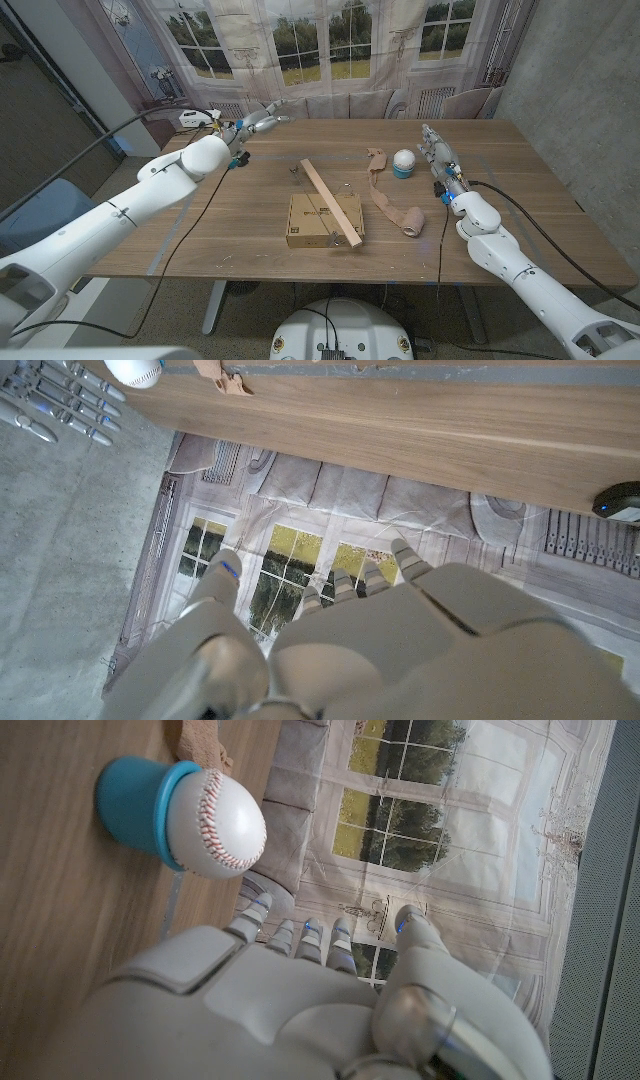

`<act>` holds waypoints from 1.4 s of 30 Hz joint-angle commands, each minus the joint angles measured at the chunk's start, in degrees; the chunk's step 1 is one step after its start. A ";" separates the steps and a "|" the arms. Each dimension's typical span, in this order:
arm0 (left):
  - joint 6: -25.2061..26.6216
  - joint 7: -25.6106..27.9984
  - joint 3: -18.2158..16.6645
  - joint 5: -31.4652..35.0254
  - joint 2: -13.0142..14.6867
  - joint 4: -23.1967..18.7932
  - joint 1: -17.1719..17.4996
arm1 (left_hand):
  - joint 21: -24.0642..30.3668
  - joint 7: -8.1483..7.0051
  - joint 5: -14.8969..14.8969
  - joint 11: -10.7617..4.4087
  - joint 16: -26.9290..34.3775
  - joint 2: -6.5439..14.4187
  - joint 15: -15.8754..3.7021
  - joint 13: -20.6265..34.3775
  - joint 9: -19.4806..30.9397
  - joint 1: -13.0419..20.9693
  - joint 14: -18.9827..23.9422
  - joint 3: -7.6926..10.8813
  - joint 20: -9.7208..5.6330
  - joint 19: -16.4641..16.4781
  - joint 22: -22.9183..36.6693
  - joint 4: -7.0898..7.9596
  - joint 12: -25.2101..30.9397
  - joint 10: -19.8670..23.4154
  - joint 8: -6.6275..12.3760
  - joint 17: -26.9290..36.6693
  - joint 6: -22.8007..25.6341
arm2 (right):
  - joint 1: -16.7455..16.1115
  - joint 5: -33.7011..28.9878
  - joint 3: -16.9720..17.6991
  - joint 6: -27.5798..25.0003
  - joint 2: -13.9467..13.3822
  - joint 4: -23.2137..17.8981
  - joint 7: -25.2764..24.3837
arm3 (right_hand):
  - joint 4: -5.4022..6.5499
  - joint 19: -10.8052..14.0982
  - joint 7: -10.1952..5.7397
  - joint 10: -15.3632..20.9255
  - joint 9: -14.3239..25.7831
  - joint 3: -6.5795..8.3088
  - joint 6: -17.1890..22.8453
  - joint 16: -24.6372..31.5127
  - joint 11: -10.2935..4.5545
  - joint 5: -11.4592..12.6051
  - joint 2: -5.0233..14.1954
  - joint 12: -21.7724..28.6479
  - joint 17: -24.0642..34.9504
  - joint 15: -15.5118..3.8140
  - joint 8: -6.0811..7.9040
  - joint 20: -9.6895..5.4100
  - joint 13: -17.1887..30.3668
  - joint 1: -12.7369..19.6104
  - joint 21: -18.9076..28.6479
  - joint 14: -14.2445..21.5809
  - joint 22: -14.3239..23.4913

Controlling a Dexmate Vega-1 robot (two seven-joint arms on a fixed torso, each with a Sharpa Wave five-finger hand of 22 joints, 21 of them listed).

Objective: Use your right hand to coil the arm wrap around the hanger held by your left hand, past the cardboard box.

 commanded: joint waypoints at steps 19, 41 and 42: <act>10.91 -14.95 6.59 19.47 6.09 -12.10 -7.22 | 0.51 0.30 0.59 -0.79 0.15 -0.35 -0.43 0.35 0.19 5.80 3.59 1.59 1.13 4.22 -0.08 -1.17 1.37 5.04 1.81 0.20 6.82 | -6.85 -2.37 1.98 3.70 -0.42 -5.96 -5.65 | -0.08 0.03 0.10 0.44 0.34 0.27 0.45 0.41 0.27 0.32 0.09 0.39 0.29 0.49 0.28 0.52 0.15 0.52 0.26 0.40 0.32; 13.49 -33.47 13.92 36.71 2.07 -13.94 -15.08 | 0.72 0.26 0.52 -0.97 0.16 -1.77 -0.76 0.43 0.25 15.90 7.76 3.54 1.86 8.98 -0.23 -1.62 1.39 9.15 2.20 0.20 12.40 | -7.55 -1.65 2.49 4.35 0.28 -5.09 -5.55 | -0.04 0.25 0.33 0.59 0.34 0.21 1.06 0.46 0.15 0.33 0.12 0.38 0.33 0.61 0.48 0.62 0.15 0.50 0.32 0.64 0.32; 13.44 -33.96 14.06 37.35 1.88 -13.94 -15.19 | 0.75 0.16 0.50 -1.07 0.13 -1.85 -0.88 0.43 0.25 16.20 7.78 3.56 1.72 9.18 -0.23 -1.64 1.39 9.27 2.19 0.20 12.50 | -7.50 -1.59 2.47 4.38 0.35 -4.92 -5.49 | -0.03 0.25 0.36 0.60 0.34 0.20 1.07 0.46 0.20 0.33 0.12 0.38 0.33 0.64 0.48 0.68 0.15 0.49 0.32 0.65 0.32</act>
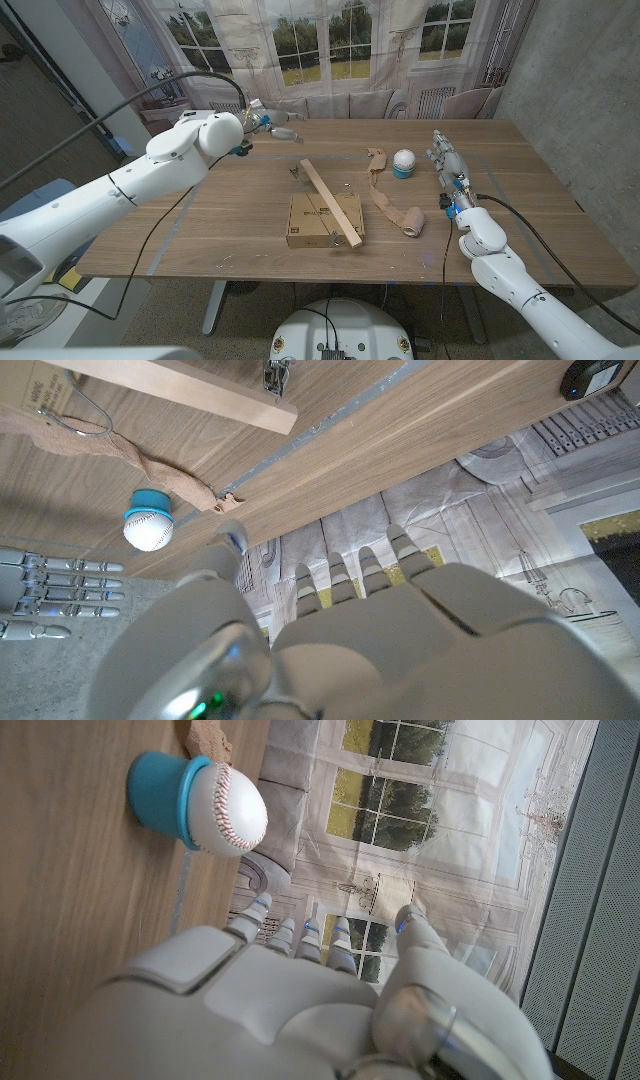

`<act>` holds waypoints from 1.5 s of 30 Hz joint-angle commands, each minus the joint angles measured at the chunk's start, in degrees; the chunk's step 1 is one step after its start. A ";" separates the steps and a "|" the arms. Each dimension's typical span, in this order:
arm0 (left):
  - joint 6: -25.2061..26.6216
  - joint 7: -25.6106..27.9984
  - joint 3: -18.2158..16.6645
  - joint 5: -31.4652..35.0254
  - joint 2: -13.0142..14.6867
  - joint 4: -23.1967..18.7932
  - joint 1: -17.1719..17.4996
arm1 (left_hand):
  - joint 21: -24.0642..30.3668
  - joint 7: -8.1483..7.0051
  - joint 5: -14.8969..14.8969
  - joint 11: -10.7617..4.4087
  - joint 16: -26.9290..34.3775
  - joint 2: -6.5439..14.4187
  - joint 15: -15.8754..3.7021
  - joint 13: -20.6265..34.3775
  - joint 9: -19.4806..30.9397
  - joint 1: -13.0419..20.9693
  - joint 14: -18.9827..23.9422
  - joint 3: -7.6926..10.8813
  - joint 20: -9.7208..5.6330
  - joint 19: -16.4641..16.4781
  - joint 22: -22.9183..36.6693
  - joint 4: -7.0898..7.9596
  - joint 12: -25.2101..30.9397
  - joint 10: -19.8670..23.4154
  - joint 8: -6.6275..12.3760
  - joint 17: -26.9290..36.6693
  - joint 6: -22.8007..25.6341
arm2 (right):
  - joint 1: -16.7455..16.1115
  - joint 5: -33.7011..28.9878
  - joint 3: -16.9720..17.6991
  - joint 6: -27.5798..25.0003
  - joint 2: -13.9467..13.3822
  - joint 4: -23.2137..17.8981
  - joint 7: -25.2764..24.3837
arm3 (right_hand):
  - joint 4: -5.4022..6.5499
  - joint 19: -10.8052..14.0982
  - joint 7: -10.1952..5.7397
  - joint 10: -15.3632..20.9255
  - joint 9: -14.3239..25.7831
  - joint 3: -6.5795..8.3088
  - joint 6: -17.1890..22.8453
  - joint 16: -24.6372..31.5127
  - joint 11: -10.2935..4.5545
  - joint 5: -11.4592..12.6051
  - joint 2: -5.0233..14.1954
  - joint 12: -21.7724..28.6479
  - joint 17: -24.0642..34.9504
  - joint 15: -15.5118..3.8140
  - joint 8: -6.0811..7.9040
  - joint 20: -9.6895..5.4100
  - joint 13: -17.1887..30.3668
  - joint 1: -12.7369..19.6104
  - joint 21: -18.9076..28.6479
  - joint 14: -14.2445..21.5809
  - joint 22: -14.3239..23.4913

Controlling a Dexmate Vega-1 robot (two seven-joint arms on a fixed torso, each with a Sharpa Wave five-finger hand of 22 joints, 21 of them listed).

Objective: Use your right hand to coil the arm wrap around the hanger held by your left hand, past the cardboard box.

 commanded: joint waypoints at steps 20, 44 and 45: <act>-2.17 -16.59 5.60 20.84 -5.56 0.65 -5.41 | -0.24 -0.11 1.10 -2.21 -0.18 -4.55 0.03 0.57 0.44 11.53 1.21 0.01 0.12 3.69 -0.06 0.00 0.55 4.66 -0.96 0.21 0.42 | 0.34 0.88 0.25 0.78 1.14 2.39 0.32 | 0.07 0.11 0.09 0.79 0.35 0.12 0.44 0.29 0.43 0.33 0.17 0.40 0.37 0.20 0.21 0.51 0.17 0.39 0.32 0.25 0.33; -9.64 -25.69 7.34 26.59 -12.16 7.42 -8.37 | -3.44 -3.84 3.57 -7.69 -0.98 -5.99 -0.45 1.63 2.36 25.92 -3.02 -3.18 1.38 -0.63 -0.13 1.49 -0.55 3.22 -0.64 0.24 0.25 | 1.14 1.23 0.10 0.62 1.63 3.67 0.46 | 0.37 0.16 0.25 1.02 0.36 -0.10 0.81 0.37 0.51 0.28 0.25 0.42 0.46 0.42 0.25 0.57 0.18 0.01 0.31 0.47 0.35; -10.01 -25.96 7.50 26.47 -12.38 7.77 -8.56 | -3.46 -3.91 3.49 -7.78 -1.04 -5.95 -0.53 1.67 2.42 26.08 -3.47 -3.43 1.27 -0.73 -0.12 1.60 -0.70 2.81 -0.80 0.24 -0.25 | 1.14 1.19 0.10 0.60 1.61 3.65 0.41 | 0.39 0.16 0.25 1.03 0.36 -0.11 0.81 0.36 0.59 0.27 0.25 0.42 0.47 0.41 0.25 0.57 0.18 -0.01 0.31 0.43 0.35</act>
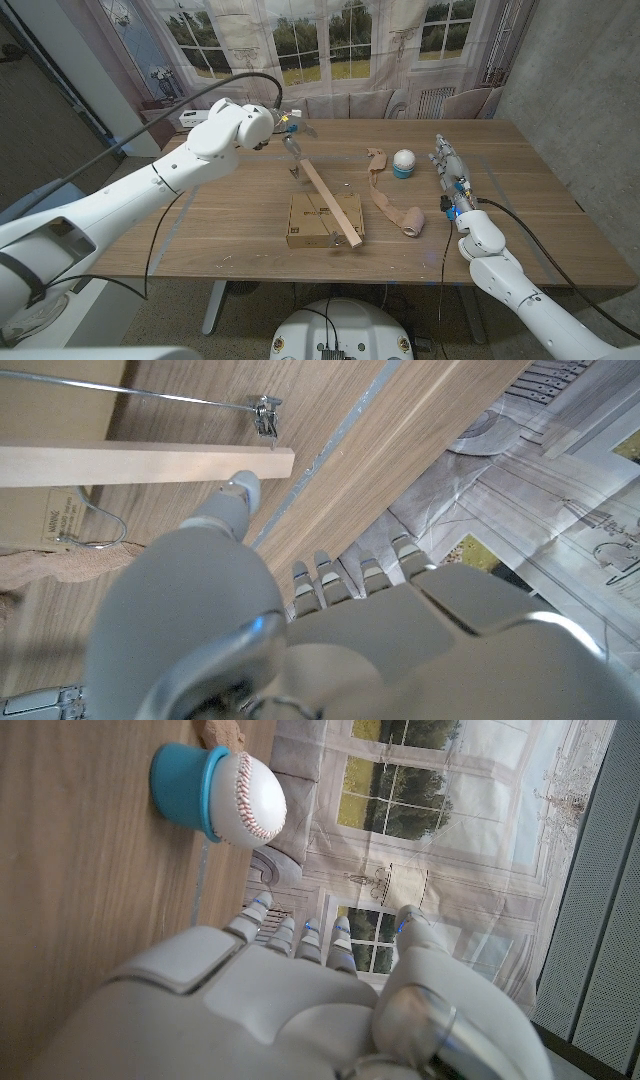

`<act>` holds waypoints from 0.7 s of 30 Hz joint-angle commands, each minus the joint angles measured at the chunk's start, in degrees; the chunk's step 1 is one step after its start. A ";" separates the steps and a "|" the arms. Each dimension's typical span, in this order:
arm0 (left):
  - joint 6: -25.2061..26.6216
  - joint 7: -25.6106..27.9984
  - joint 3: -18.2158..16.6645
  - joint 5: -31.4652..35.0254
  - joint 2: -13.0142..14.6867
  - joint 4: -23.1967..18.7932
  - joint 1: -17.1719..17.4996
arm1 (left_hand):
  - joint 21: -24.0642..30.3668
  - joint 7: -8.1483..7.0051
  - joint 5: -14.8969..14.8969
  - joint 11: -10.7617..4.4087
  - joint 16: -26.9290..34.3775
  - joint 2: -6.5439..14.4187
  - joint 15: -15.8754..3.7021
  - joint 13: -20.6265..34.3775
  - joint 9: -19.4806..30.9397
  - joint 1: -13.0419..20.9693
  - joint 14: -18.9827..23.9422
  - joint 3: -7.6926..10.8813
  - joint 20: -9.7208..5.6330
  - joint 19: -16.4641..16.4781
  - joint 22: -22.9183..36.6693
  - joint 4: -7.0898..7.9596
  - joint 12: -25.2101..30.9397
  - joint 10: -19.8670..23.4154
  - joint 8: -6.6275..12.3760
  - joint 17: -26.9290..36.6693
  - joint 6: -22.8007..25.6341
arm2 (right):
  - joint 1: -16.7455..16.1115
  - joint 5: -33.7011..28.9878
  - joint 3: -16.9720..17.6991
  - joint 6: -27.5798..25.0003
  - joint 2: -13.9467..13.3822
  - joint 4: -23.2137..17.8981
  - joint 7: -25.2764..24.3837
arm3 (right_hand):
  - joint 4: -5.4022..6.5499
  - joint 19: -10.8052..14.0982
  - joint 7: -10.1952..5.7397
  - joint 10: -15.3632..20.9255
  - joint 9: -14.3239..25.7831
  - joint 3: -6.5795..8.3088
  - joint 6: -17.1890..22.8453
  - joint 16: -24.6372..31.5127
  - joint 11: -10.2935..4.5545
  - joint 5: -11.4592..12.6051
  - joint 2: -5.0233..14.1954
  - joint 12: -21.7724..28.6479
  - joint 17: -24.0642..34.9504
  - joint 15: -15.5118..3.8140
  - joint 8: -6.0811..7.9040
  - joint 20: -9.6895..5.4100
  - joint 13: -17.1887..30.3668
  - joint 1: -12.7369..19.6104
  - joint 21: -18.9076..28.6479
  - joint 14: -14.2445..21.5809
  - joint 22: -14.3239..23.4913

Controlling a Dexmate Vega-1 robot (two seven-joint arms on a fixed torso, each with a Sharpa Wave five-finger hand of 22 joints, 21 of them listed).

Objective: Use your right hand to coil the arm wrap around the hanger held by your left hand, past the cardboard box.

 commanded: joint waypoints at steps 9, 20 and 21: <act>-5.46 -6.01 2.35 0.13 -4.72 6.10 -3.22 | -0.34 0.83 -0.77 1.16 -0.07 0.39 0.48 0.47 0.37 1.64 -3.25 -2.21 0.30 -1.59 0.15 0.91 -1.02 -3.35 -1.35 0.21 -5.05 | 0.06 0.09 0.01 -0.22 0.25 0.35 -0.50 | 0.33 0.01 0.00 0.64 0.06 -0.02 0.56 0.42 0.21 0.25 0.26 0.40 0.22 0.33 0.22 0.43 0.19 -0.15 0.32 0.37 0.05; -6.89 -7.77 3.89 0.13 -6.04 8.20 -4.82 | -0.17 0.74 -0.99 1.03 0.20 0.87 0.29 0.54 0.28 2.11 -3.30 -3.23 0.16 -1.55 0.18 1.22 -0.64 -2.97 -0.96 0.19 -4.77 | 0.40 0.39 -0.05 0.23 0.80 1.52 -0.25 | 0.44 0.00 -0.04 0.69 0.06 -0.10 0.58 0.47 0.23 0.23 0.31 0.39 0.25 0.48 0.19 0.44 0.19 -0.29 0.30 0.52 0.06; -7.00 -8.01 4.05 0.12 -6.18 8.43 -5.00 | -0.14 0.70 -1.04 0.83 0.23 1.00 0.20 0.55 0.27 2.22 -3.29 -3.33 0.11 -1.52 0.18 1.25 -0.55 -2.82 -0.87 0.18 -4.60 | 0.44 0.43 -0.06 0.30 0.87 1.63 -0.20 | 0.45 -0.01 -0.04 0.71 0.06 -0.10 0.59 0.48 0.24 0.23 0.31 0.40 0.25 0.49 0.18 0.42 0.20 -0.31 0.30 0.55 0.06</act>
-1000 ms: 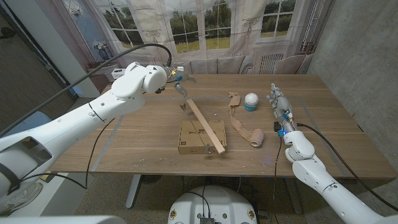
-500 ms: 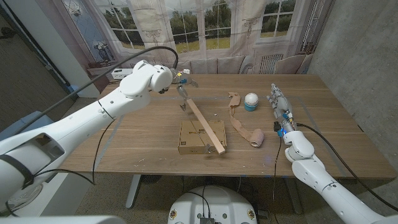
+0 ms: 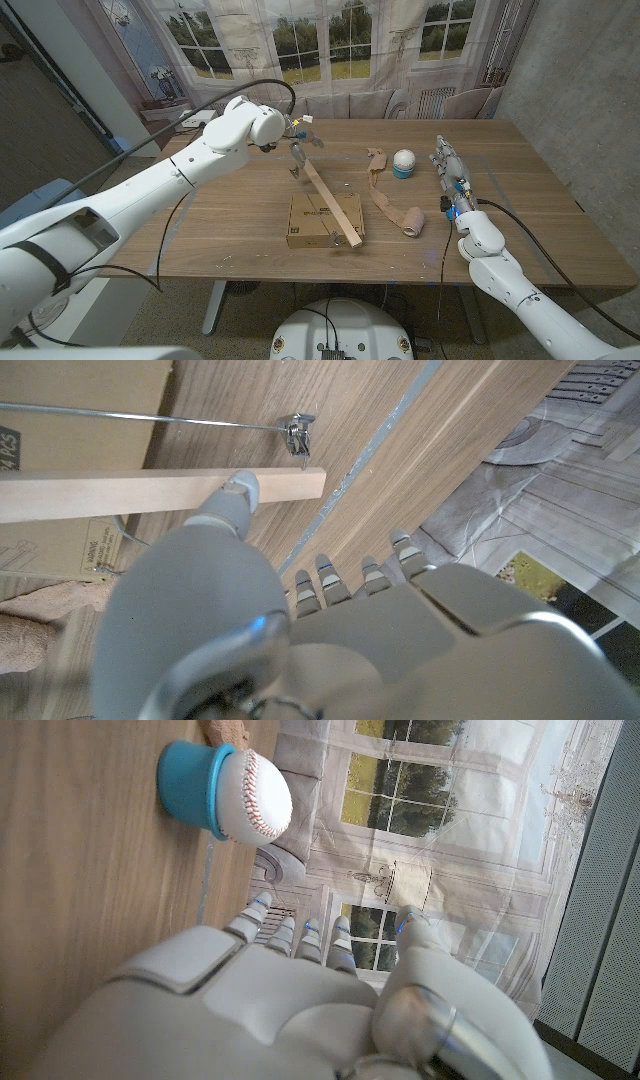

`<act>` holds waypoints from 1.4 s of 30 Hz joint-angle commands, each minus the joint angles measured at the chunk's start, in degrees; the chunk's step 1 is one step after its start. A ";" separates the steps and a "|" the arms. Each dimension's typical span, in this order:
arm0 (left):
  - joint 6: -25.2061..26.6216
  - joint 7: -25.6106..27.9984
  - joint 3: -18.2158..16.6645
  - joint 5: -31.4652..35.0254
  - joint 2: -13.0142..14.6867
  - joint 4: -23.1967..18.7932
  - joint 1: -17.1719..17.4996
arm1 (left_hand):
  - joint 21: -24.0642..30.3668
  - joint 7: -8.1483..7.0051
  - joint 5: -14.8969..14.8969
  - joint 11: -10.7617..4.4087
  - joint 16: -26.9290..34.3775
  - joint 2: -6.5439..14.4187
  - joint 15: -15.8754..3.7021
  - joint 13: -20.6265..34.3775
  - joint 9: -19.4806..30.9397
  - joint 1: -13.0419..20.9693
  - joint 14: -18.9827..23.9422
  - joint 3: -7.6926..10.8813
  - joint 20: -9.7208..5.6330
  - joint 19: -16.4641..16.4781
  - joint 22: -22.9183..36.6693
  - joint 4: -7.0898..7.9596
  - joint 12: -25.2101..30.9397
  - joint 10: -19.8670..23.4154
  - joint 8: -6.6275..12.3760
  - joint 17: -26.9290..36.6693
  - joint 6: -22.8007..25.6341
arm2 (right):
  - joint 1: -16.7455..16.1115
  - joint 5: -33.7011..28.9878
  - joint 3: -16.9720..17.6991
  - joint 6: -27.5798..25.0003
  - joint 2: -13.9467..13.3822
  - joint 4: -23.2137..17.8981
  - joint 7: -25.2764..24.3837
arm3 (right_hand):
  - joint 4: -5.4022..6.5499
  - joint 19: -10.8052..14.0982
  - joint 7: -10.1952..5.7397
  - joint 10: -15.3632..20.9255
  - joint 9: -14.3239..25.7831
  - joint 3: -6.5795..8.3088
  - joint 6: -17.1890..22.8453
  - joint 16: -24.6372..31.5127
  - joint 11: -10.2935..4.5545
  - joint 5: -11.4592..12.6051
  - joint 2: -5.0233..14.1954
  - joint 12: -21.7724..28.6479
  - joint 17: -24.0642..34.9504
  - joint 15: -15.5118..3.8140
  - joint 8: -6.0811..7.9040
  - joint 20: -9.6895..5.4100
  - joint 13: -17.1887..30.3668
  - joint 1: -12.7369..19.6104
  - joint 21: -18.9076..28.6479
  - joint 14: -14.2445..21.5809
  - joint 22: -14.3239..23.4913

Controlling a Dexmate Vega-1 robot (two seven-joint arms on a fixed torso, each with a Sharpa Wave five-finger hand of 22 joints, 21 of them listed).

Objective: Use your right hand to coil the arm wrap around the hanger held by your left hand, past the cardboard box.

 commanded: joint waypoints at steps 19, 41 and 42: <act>-3.62 -3.28 3.51 -0.67 -2.85 5.52 -3.02 | 0.22 0.04 -0.44 -0.18 0.46 1.65 -0.71 0.37 0.08 1.88 0.24 -1.18 0.02 0.10 0.19 0.36 0.87 0.69 1.04 0.15 1.59 | 1.62 0.45 -0.50 0.52 1.40 3.00 0.49 | 0.42 0.03 -0.05 0.71 0.07 -0.01 0.60 0.28 0.11 0.22 0.15 0.44 0.29 0.30 0.14 0.47 0.20 -0.21 0.30 0.37 0.07; -4.63 -3.00 5.74 -0.99 -4.42 8.45 -3.51 | 0.27 0.71 -0.84 -0.04 0.62 3.14 -1.50 0.41 0.08 2.79 1.46 -2.34 0.41 0.48 0.18 0.43 1.19 1.42 1.17 0.10 2.36 | 1.67 1.20 -0.36 0.83 1.58 4.18 1.09 | 0.44 0.13 -0.01 0.71 0.07 -0.04 0.56 0.23 0.26 0.23 0.17 0.40 0.27 0.34 0.09 0.56 0.21 -0.23 0.32 0.42 0.07; -4.74 -2.90 5.82 -1.09 -4.50 8.61 -3.55 | 0.26 0.70 -0.85 -0.04 0.62 3.18 -1.54 0.41 0.08 2.81 1.54 -2.40 0.44 0.45 0.18 0.44 1.20 1.46 1.17 0.09 2.38 | 1.71 1.23 -0.38 0.80 1.58 4.26 1.14 | 0.44 0.13 -0.01 0.68 0.07 -0.04 0.52 0.22 0.31 0.23 0.17 0.38 0.27 0.34 0.07 0.58 0.21 -0.23 0.32 0.40 0.07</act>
